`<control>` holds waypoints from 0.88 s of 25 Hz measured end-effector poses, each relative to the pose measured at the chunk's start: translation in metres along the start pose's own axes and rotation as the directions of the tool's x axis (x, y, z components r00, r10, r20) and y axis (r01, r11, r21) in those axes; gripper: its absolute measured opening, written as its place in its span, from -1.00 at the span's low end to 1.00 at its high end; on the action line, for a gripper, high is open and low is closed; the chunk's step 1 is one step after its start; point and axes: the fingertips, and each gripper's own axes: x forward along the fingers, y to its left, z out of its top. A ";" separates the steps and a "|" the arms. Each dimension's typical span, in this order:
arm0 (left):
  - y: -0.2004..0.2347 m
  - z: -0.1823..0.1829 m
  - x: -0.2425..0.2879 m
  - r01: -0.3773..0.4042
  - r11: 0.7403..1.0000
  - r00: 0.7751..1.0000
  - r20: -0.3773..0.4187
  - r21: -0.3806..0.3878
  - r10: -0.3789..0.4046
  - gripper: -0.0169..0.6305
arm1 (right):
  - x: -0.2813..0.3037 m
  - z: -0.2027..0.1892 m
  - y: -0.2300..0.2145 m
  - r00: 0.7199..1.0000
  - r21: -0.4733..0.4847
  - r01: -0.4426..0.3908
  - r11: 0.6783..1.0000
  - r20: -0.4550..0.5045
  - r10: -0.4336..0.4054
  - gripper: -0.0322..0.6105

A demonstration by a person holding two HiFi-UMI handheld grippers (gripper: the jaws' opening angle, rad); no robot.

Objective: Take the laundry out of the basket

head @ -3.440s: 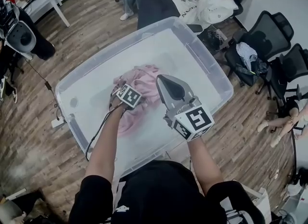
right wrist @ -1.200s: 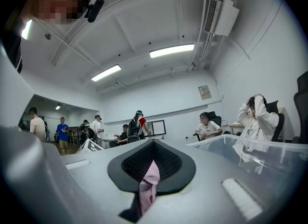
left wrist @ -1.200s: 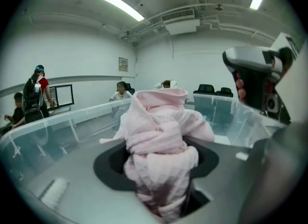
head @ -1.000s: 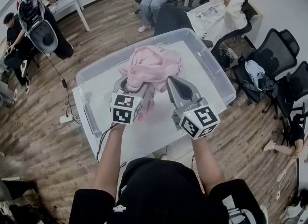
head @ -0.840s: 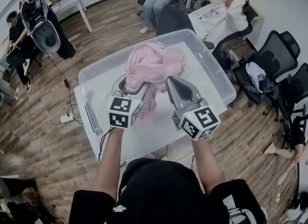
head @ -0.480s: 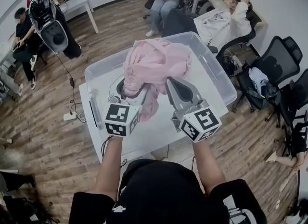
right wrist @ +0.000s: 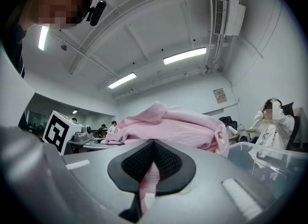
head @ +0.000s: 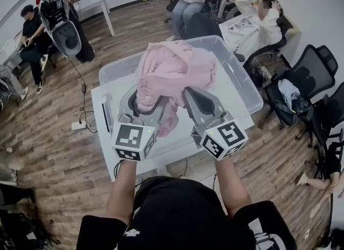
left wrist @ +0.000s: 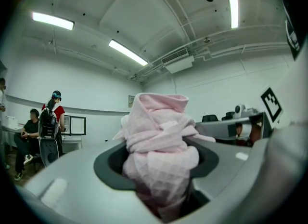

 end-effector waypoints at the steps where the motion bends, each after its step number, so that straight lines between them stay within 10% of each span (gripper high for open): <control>1: -0.003 0.001 -0.004 -0.001 1.000 1.000 0.006 0.000 0.001 -0.12 | -0.004 0.001 0.002 1.000 -0.001 -0.006 1.000 0.001 0.006 -0.90; 22: -0.038 0.014 -0.046 -0.049 0.999 0.998 0.045 0.012 0.048 -0.11 | -0.040 0.008 0.028 0.997 -0.016 -0.076 0.997 -0.013 0.076 -0.90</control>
